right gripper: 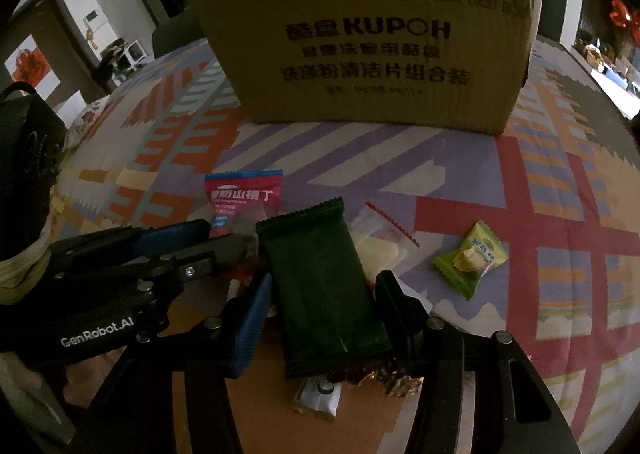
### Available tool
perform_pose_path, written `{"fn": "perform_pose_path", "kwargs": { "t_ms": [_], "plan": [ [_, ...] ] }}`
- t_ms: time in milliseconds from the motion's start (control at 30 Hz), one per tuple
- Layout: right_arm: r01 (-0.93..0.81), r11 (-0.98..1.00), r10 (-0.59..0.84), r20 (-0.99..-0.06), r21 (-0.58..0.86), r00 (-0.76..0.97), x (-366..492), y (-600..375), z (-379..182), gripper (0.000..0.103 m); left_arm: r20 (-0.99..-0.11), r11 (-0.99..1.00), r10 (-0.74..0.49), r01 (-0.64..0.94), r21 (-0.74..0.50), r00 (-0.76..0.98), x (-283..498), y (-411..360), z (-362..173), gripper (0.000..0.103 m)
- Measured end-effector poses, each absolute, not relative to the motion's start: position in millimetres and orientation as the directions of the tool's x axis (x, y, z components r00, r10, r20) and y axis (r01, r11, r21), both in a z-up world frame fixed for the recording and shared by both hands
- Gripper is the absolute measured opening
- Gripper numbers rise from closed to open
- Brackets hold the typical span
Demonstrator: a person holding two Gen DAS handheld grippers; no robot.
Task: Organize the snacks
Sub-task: 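Grasp the red candy bag with the left tool while the right grasps the dark green bar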
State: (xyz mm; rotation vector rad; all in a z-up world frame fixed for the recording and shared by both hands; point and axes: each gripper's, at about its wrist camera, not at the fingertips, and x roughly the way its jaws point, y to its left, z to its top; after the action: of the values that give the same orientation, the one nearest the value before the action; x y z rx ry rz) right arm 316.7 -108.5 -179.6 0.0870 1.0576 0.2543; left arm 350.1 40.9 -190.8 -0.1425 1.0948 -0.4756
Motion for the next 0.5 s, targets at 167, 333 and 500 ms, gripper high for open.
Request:
{"fn": "perform_pose_path", "kwargs": {
  "t_ms": [167,333,500],
  "plan": [
    [-0.175,0.967,0.246,-0.848,0.184,0.469,316.1,-106.6,-178.8,0.051,-0.818,0.887,-0.444,0.309,-0.344,0.365,350.7,38.4,-189.8,0.027],
    [-0.168,0.968,0.247,-0.846,0.189,0.473,316.4,-108.6,-178.0,0.050,-0.818,0.892,-0.433,0.309,-0.330,0.378,349.2,38.1,-186.5,0.024],
    [-0.152,0.967,0.254,-0.839,0.205,0.481,314.9,-111.7,-173.6,0.049,-0.817,0.903,-0.408,0.312,-0.295,0.407,345.4,38.1,-176.3,0.023]
  ]
}}
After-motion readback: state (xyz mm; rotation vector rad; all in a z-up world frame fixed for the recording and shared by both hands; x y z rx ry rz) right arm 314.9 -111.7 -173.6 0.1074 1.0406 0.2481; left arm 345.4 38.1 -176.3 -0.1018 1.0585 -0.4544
